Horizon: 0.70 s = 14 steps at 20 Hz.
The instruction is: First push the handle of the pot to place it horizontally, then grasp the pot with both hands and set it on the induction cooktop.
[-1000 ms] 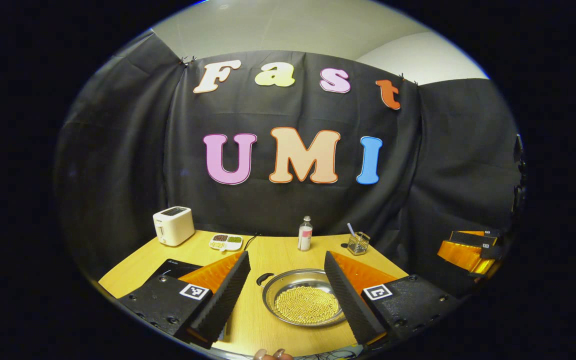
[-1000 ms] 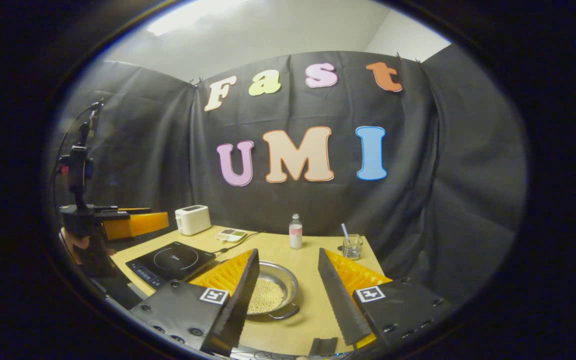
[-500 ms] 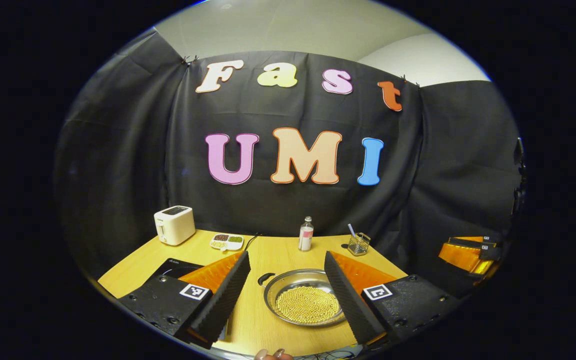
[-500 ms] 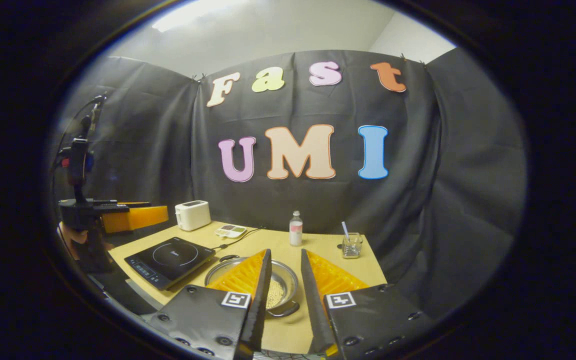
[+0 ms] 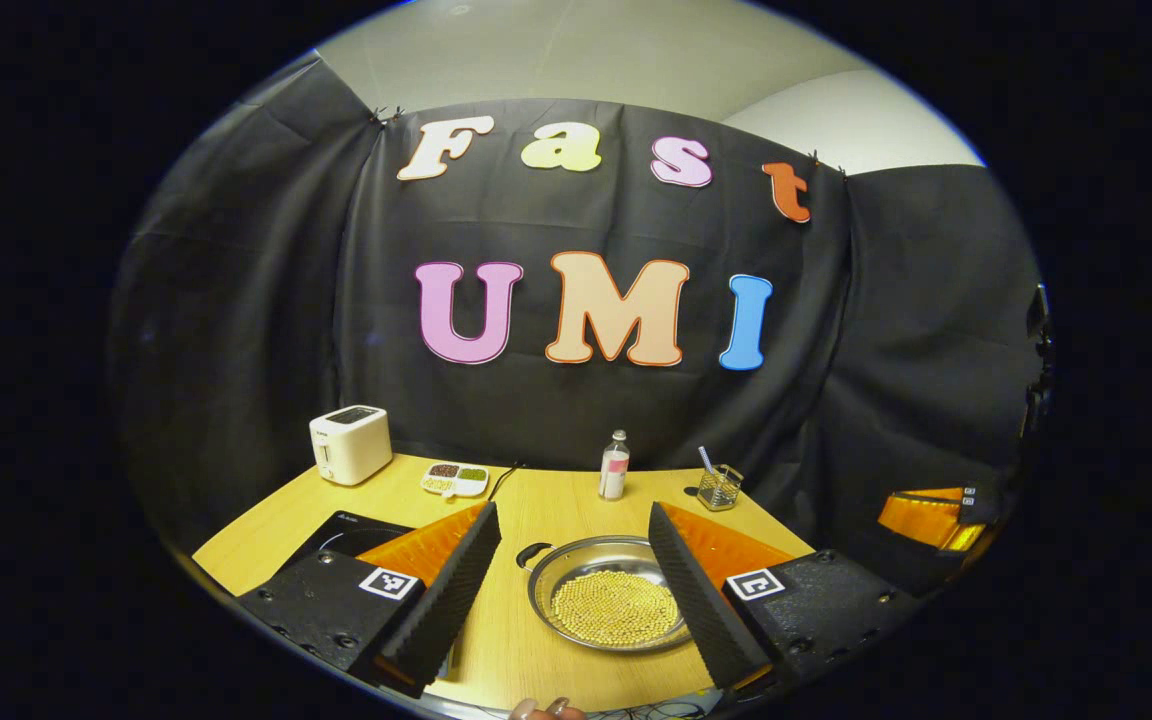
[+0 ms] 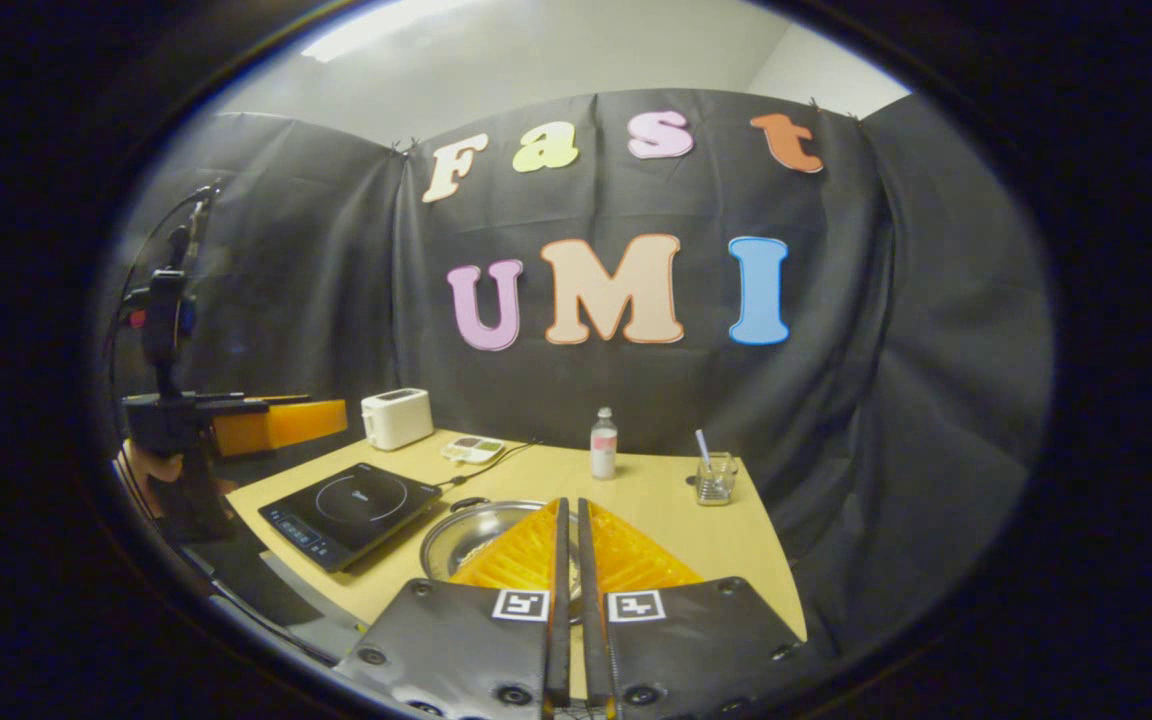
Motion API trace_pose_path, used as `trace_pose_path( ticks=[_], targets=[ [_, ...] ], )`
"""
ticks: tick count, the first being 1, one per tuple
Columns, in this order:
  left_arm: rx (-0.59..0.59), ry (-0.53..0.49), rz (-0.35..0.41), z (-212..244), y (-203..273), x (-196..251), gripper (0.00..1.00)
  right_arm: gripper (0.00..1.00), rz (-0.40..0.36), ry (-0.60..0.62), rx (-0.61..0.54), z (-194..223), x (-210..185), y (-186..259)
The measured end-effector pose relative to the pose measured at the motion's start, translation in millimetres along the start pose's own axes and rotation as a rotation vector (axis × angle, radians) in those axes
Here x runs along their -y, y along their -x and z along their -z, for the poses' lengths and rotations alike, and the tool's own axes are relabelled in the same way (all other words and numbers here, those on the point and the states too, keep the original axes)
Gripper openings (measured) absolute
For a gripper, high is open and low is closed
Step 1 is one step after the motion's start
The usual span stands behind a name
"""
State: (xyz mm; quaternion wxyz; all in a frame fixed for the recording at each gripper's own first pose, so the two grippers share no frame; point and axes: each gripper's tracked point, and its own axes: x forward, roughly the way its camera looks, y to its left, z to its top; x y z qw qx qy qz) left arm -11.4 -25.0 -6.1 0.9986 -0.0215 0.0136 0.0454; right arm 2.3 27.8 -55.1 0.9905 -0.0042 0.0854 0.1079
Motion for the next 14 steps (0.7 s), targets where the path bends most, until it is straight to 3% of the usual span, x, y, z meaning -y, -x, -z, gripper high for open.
trace_pose_path(
  ticks=[1, 2, 9, 10, 11, 12, 14],
  targets=[
    [0.0, 0.001, -0.002, 0.9, -0.6, 1.1, 0.96, 0.02, -0.011, 0.001, 0.001, 3.1, 3.4, -16.0],
    [0.002, -0.004, -0.005, 1.8, -2.7, 1.8, 0.96, 0.0, -0.023, -0.008, -0.017, 5.1, 2.0, 1.8],
    [-0.018, -0.022, 0.034, 7.8, -31.1, 5.8, 0.96, 0.02, -0.054, -0.061, -0.134, 43.4, -3.6, -22.7],
    [-0.026, -0.023, 0.046, 11.3, -36.4, 6.3, 0.94, 0.0, -0.054, -0.062, -0.158, 53.5, -6.0, -27.0],
    [-0.034, -0.02, 0.06, 14.5, -41.0, 6.9, 0.94, 0.07, -0.056, -0.068, -0.189, 65.0, -9.4, -31.0],
    [-0.044, -0.016, 0.072, 19.1, -44.8, 6.7, 0.96, 0.0, -0.06, -0.078, -0.222, 78.1, -14.4, -33.0],
    [-0.06, -0.001, 0.088, 26.0, -53.8, 4.0, 0.94, 0.0, -0.065, -0.085, -0.294, 106.1, -23.7, -39.5]
  ],
)
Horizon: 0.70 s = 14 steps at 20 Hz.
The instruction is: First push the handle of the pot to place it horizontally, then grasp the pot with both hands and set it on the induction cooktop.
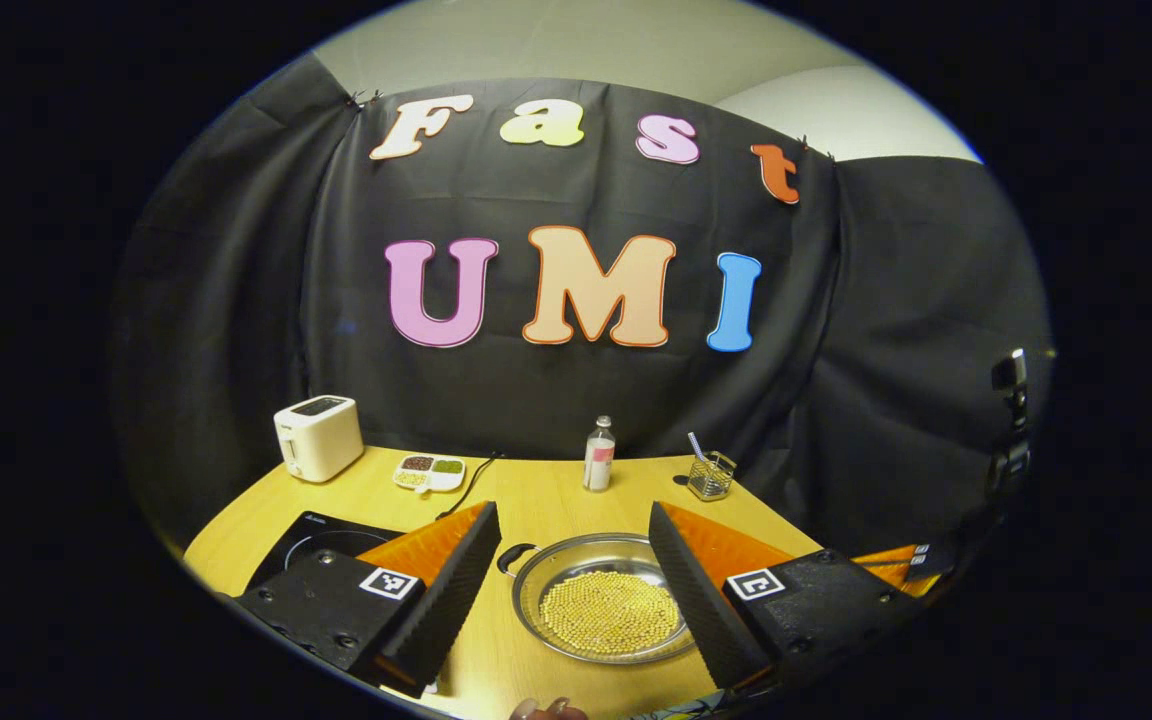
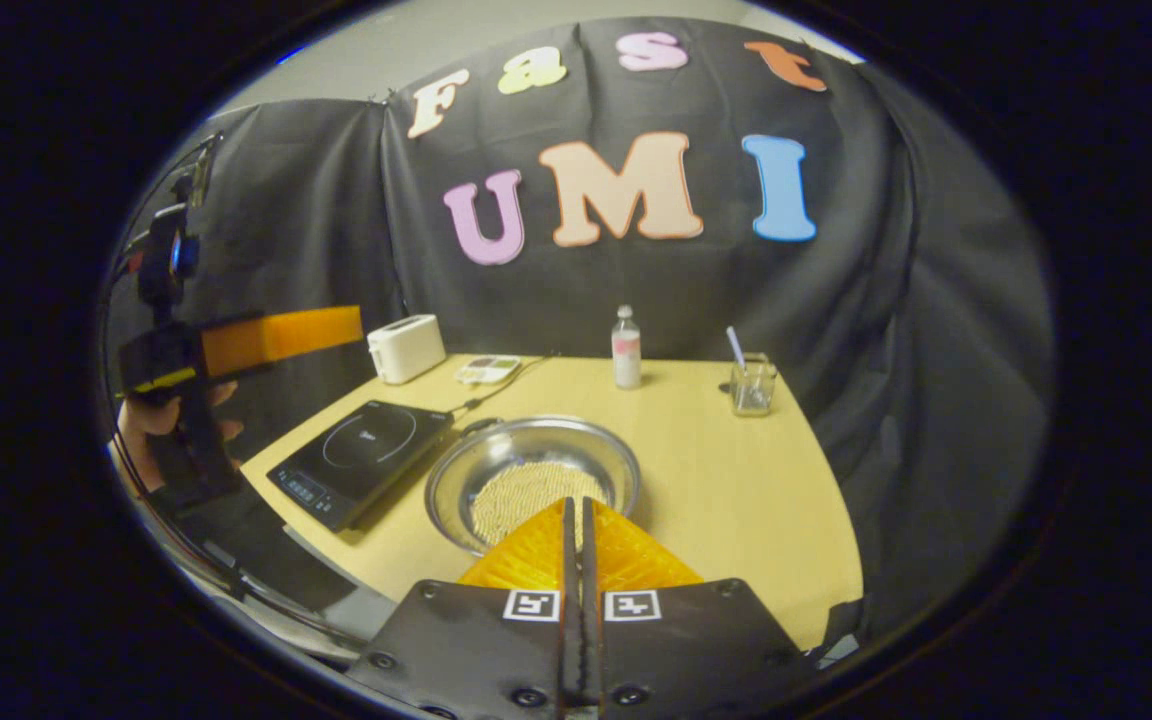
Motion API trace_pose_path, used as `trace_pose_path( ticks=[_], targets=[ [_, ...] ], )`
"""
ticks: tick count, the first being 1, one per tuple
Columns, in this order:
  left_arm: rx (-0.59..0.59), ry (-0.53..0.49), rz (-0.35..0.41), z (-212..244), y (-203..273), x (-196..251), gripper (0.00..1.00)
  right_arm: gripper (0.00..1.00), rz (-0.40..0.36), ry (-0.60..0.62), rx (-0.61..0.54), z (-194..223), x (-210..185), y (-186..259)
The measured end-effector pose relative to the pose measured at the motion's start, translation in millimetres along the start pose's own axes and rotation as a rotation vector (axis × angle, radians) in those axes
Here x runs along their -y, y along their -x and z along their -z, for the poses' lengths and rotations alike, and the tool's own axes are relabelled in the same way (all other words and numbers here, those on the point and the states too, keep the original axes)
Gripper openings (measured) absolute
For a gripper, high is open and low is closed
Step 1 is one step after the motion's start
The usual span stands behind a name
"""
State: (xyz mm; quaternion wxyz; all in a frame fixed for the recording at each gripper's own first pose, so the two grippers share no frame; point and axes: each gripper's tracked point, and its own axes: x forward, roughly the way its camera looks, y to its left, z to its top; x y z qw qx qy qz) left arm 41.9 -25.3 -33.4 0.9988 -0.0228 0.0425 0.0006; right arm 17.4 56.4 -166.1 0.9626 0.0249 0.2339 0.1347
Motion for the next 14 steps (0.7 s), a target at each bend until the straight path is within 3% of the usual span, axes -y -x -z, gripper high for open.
trace_pose_path(
  ticks=[7, 14],
  targets=[
    [-0.053, 0.023, 0.003, 21.4, -23.6, -23.0, 0.97, 0.02, -0.024, -0.041, -0.193, 68.4, -15.4, -42.3],
    [-0.082, 0.022, -0.026, 30.2, -42.1, -43.3, 0.97, 0.02, -0.01, -0.057, -0.268, 92.6, -3.5, -65.2]
  ],
)
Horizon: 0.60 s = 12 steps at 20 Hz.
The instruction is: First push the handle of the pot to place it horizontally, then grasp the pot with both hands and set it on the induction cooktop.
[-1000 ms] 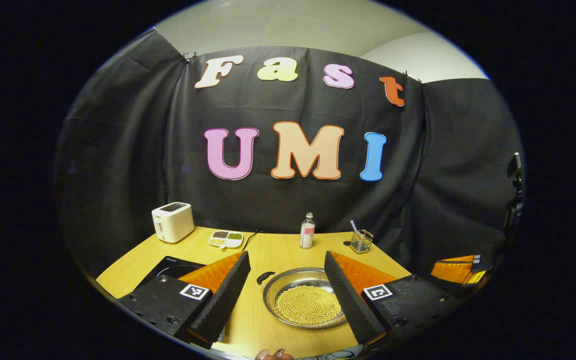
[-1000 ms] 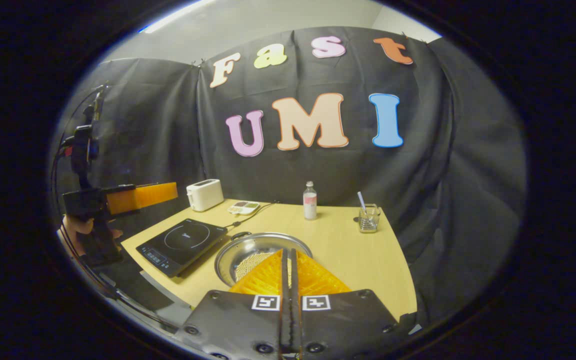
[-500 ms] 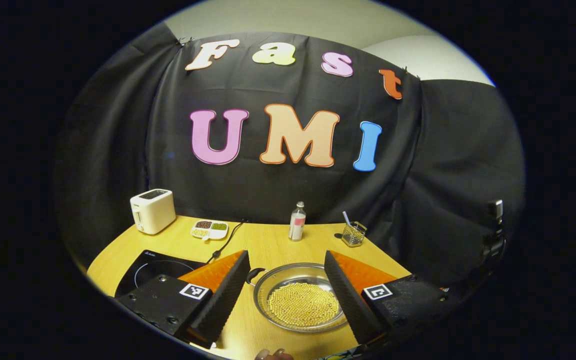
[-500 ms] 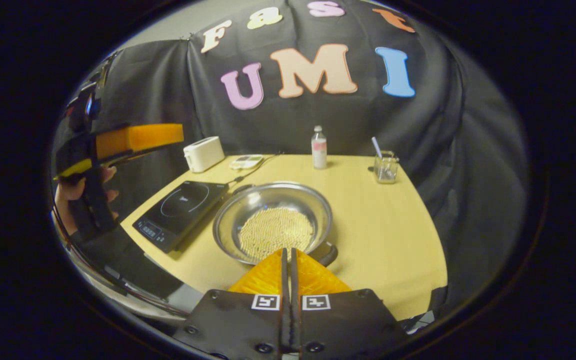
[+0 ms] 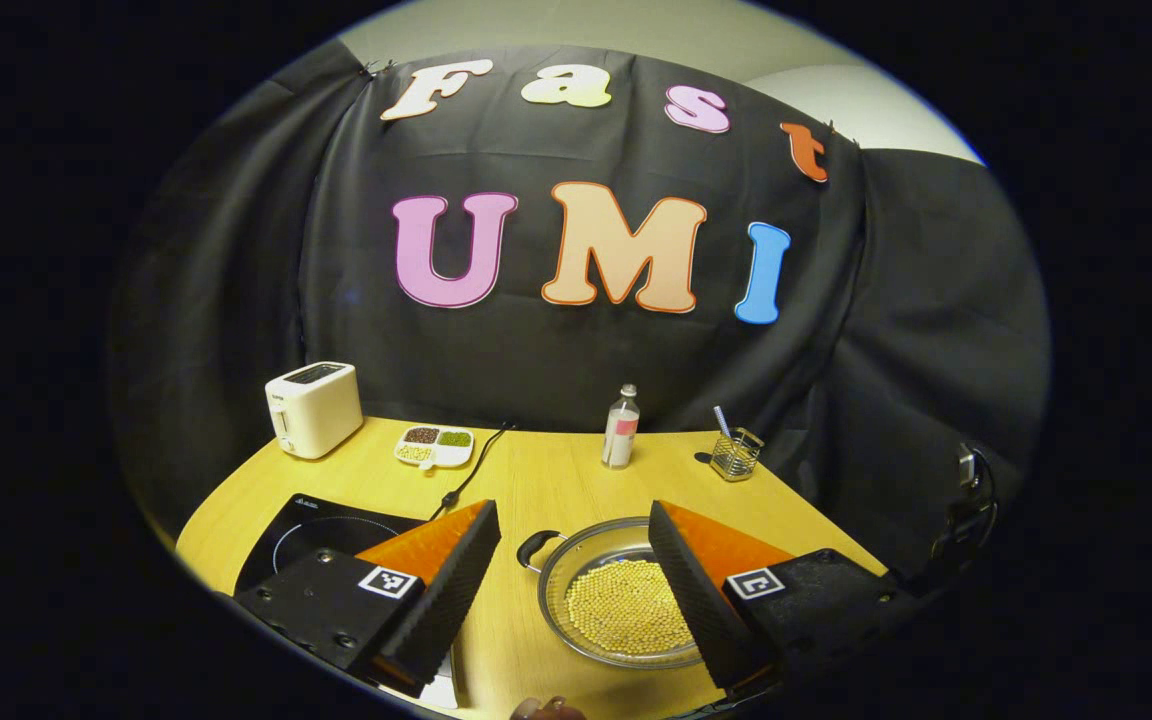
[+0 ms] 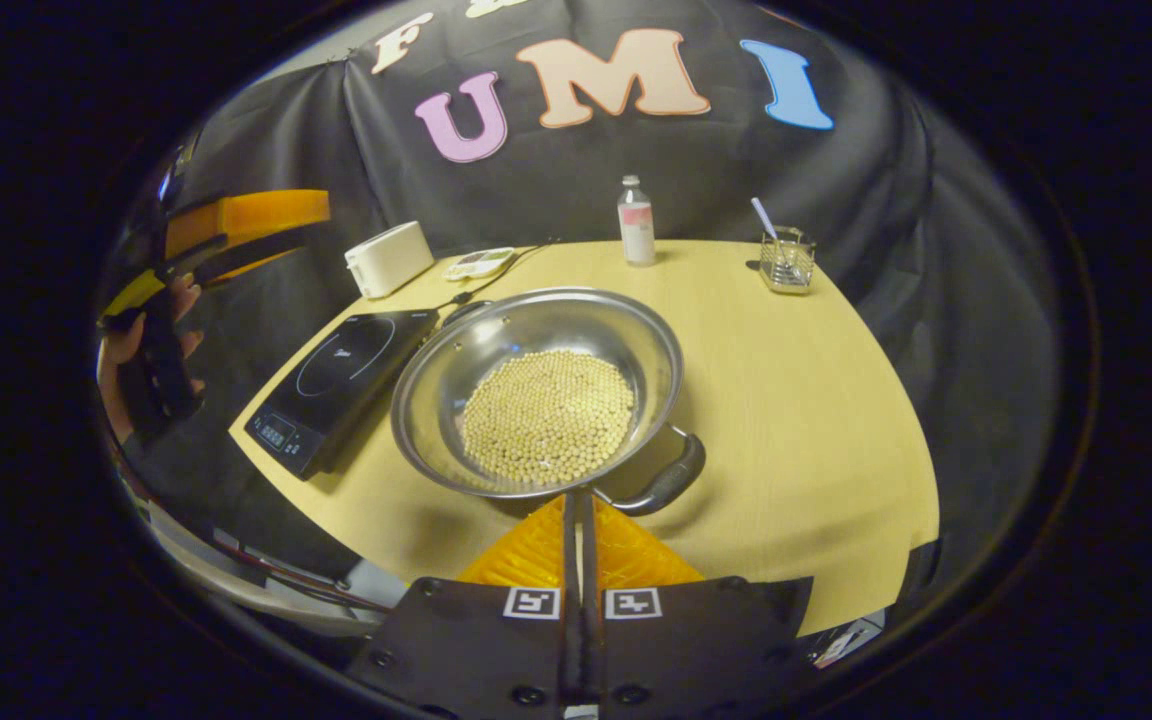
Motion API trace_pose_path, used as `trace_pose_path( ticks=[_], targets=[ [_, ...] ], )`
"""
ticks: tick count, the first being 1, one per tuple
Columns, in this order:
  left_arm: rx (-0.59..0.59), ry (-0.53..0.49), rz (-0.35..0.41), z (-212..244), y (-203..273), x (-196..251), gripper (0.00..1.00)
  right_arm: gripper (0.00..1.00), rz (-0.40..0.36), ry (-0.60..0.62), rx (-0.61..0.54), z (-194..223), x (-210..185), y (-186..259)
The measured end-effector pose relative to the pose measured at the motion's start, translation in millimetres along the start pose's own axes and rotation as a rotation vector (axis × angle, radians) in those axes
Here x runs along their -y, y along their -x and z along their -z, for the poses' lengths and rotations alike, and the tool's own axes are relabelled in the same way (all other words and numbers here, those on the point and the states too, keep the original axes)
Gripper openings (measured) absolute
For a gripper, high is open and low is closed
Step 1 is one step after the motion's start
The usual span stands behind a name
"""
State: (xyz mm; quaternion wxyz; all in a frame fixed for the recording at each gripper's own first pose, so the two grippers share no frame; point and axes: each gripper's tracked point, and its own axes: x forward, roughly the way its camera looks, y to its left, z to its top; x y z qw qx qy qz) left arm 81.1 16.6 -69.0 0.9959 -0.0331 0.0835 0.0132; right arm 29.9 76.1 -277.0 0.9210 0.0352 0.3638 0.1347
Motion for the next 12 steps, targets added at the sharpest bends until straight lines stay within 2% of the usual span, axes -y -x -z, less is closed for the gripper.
trace_pose_path(
  ticks=[12],
  targets=[
    [-0.05, 0.009, -0.044, 14.9, -13.5, -15.4, 0.97, 0.02, -0.007, 0.006, -0.078, 15.9, 15.0, -25.3]
  ],
)
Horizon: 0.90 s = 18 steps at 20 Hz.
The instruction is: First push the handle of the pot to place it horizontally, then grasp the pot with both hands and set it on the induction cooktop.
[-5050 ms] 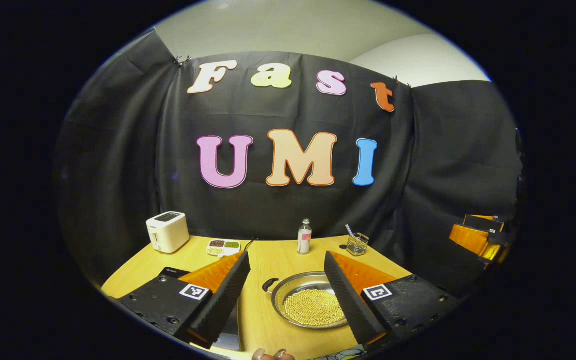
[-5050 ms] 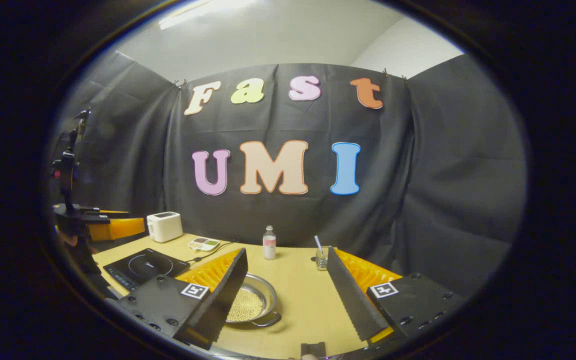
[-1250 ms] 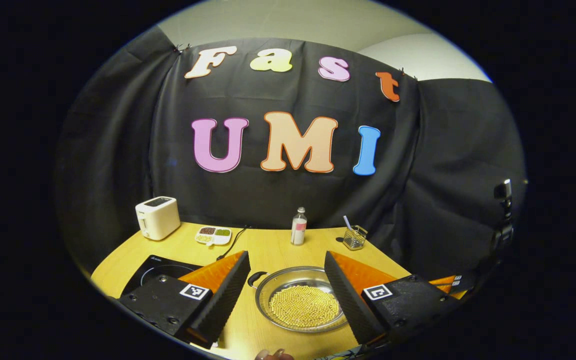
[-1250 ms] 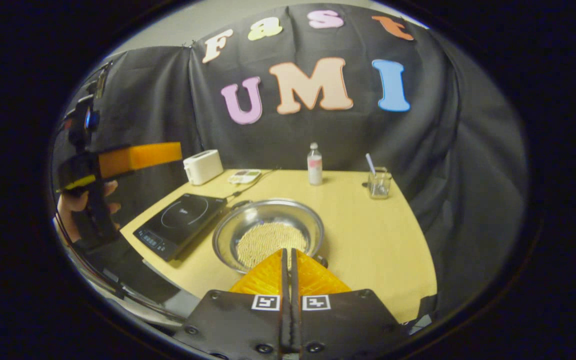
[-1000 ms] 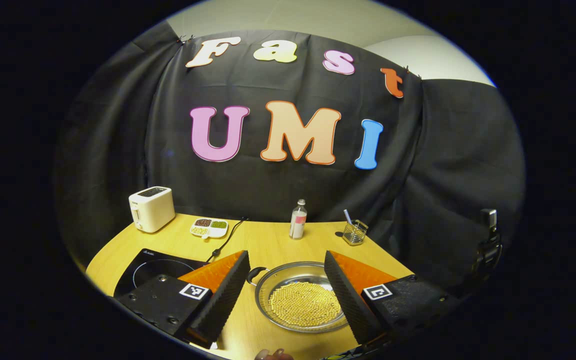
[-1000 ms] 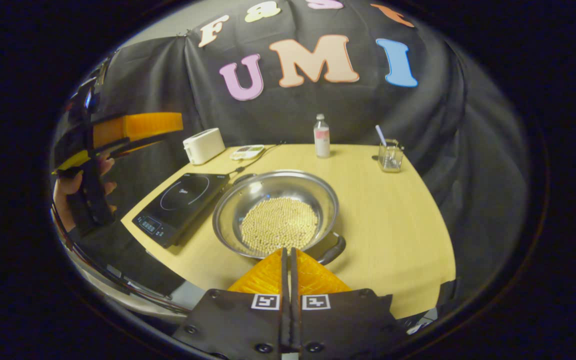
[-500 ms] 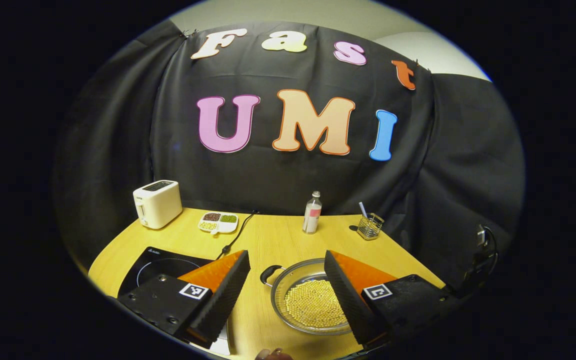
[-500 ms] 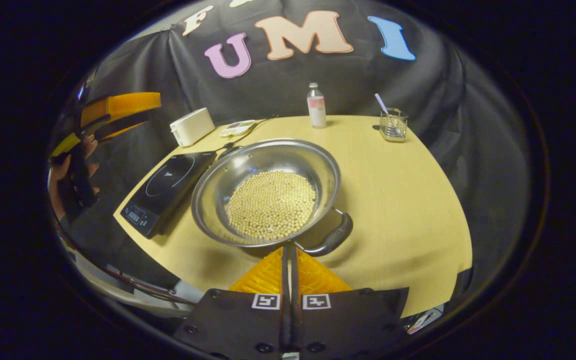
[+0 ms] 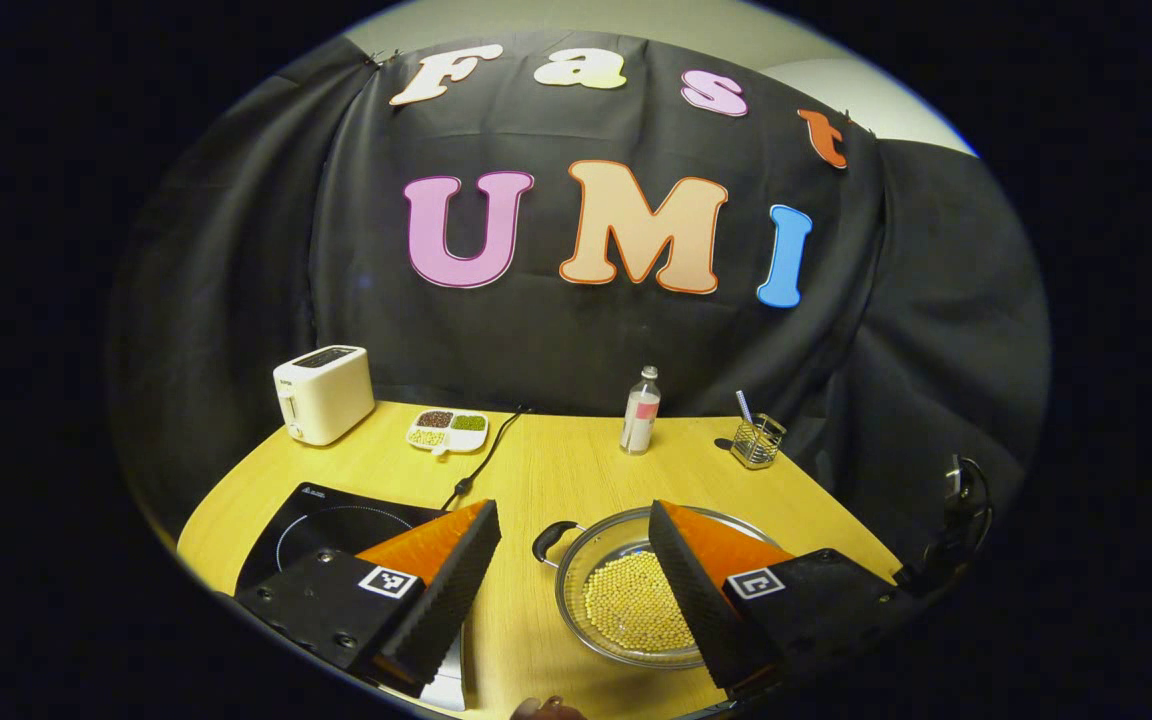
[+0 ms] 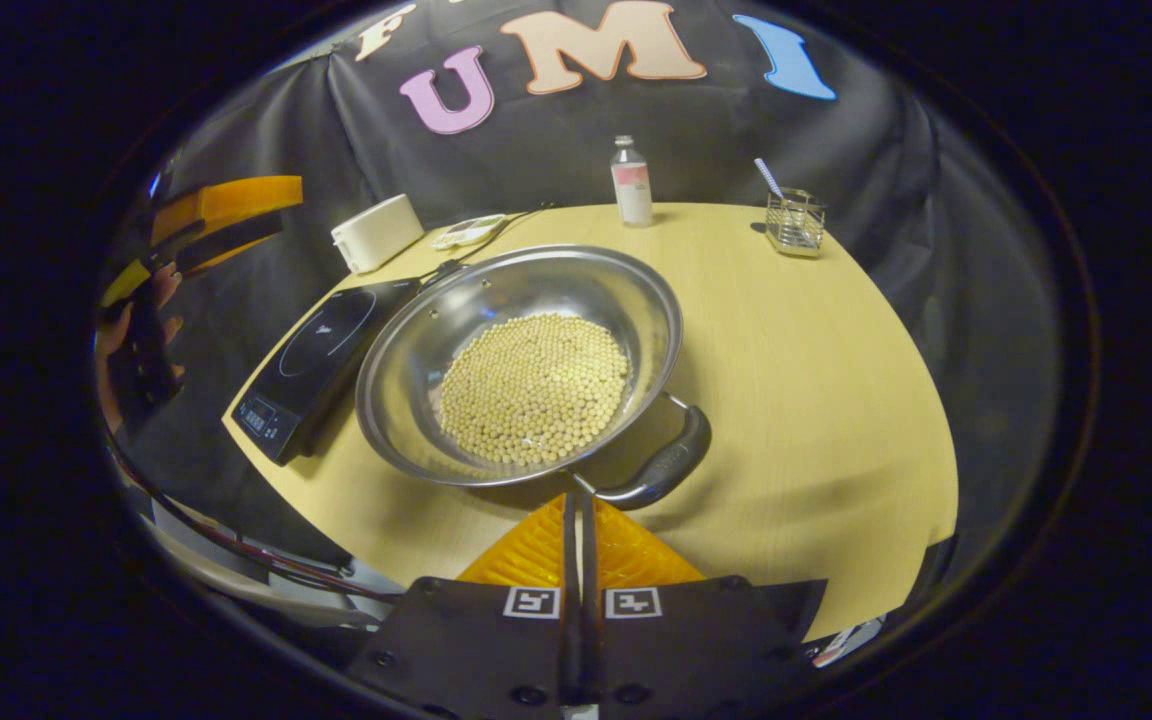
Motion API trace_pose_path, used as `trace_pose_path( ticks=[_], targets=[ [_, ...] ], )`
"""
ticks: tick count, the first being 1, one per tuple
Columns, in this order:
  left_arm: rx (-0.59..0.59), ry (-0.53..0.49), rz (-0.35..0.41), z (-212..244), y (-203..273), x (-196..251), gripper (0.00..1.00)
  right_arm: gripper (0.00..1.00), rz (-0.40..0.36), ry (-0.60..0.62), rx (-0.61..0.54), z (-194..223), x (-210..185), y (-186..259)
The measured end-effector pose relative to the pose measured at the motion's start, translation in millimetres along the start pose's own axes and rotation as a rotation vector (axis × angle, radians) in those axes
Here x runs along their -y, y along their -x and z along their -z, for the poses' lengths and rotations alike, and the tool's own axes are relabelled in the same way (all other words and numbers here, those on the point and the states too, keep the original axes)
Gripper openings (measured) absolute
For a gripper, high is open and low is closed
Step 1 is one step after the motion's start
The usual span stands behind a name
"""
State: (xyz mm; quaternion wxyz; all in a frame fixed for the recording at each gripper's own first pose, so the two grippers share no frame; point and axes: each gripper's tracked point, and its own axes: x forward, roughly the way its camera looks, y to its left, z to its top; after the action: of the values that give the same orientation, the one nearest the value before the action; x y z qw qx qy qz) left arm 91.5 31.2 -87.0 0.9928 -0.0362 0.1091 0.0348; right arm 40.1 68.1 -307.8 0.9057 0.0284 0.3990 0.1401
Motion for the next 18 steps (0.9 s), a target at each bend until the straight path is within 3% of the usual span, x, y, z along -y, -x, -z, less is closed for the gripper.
trace_pose_path(
  ticks=[18],
  targets=[
    [-0.03, 0.02, -0.037, 7.2, -8.7, -11.4, 0.97, 0.02, 0.053, 0.043, 0.05, -42.4, 44.2, -32.9]
  ],
)
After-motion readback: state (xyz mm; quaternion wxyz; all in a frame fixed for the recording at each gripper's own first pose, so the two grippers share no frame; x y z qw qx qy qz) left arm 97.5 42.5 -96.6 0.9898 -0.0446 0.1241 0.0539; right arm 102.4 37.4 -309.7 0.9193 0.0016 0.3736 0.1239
